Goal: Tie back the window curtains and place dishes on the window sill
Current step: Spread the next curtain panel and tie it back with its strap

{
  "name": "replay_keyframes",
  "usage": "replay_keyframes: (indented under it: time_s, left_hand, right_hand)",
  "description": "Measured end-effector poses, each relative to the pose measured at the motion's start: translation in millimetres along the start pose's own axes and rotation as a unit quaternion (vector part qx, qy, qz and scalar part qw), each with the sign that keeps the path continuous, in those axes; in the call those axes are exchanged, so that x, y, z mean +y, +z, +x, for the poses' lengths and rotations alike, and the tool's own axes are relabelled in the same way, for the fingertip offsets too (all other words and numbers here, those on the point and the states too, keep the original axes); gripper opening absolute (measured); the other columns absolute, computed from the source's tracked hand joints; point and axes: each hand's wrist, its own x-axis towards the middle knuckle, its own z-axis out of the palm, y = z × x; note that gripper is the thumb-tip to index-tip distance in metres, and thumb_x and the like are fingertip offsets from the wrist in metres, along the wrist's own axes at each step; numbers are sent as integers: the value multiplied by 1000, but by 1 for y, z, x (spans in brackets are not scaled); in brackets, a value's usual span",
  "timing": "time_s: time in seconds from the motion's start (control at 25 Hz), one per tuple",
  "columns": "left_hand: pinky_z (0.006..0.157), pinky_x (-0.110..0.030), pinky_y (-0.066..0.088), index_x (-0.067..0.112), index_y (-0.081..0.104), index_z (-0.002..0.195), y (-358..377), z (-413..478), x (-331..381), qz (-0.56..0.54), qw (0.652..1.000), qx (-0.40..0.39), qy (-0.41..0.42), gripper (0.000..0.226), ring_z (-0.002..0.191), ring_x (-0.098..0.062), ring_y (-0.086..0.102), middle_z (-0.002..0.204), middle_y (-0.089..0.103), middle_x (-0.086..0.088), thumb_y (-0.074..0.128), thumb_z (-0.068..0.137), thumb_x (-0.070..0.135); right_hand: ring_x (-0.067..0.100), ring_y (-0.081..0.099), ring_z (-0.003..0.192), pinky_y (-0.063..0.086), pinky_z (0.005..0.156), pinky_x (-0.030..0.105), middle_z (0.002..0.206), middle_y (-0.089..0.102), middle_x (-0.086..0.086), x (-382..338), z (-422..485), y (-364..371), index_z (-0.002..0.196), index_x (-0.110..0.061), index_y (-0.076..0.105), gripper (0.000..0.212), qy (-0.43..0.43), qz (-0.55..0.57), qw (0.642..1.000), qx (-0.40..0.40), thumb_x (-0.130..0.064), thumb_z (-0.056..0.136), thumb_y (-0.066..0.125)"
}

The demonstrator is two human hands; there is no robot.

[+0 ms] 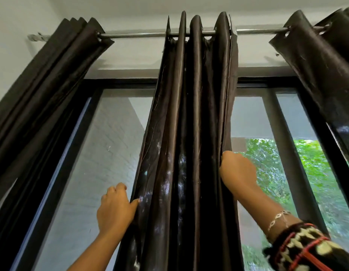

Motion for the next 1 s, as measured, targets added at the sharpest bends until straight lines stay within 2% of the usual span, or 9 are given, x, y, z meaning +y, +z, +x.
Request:
replay_keyframes:
  time_s: [0.12,0.24,0.32,0.52,0.64,0.72,0.84,0.92,1.0]
  left_hand:
    - [80,-33,47,17,45,117,1,7,-11,-19,993,-113,-18,43,100,-24,59,109,61,-7,63,83,38]
    - [61,-26,42,23,50,82,-1,8,-22,-43,994,-99,-1,8,79,-19,58,85,61,0,57,85,26]
    - [48,-23,33,24,44,65,-7,9,-30,-52,996,-75,7,22,64,-15,54,66,53,5,55,84,21]
    - [44,-22,26,21,41,59,-25,8,-46,-78,995,-51,21,29,51,-9,45,55,44,5,54,84,17]
    - [48,-24,31,21,43,62,-30,-1,-52,-112,992,-49,29,25,55,-11,47,58,48,5,57,81,14]
    - [55,-27,39,24,52,78,-32,-10,-55,-142,988,-57,34,14,68,-15,57,71,58,6,60,81,13]
    - [69,-29,45,20,60,100,-28,-29,-62,-186,980,-61,41,23,86,-21,61,94,66,-1,64,80,10]
    - [75,-34,48,17,58,107,-23,-41,-64,-204,976,-60,51,28,90,-23,61,102,65,-6,65,80,10]
    - [80,-40,49,15,55,111,-18,-56,-61,-234,969,-67,44,32,94,-27,59,107,61,-10,66,81,14]
  right_hand:
    - [33,59,85,33,60,31,89,61,11,-45,4,2,72,-8,44,18,-33,2,999,-17,3,86,41]
    - [32,61,88,35,61,32,95,63,13,-87,13,5,61,-11,33,30,-55,9,998,-31,3,86,45]
    - [32,61,89,36,61,33,96,63,13,-111,15,11,63,-10,32,29,-75,10,996,-38,2,86,46]
    - [31,61,85,35,58,32,92,63,10,-147,2,26,61,-11,33,31,-97,16,994,-42,1,86,47]
    - [33,60,89,35,61,32,96,63,13,-136,-4,24,71,-6,43,18,-73,22,996,-36,0,88,45]
    - [35,60,91,34,63,32,98,63,17,-117,-9,17,85,-4,53,11,-43,23,999,-21,0,89,43]
    - [38,58,86,33,63,32,97,62,21,-81,-22,4,87,-5,53,15,-2,0,1000,14,5,86,41]
    - [36,52,75,32,62,32,94,61,22,-57,-29,-4,87,-4,53,17,9,-26,999,21,6,86,39]
    - [37,54,77,31,61,32,93,62,23,-31,-41,-9,92,-3,58,17,20,-46,999,11,1,87,42]
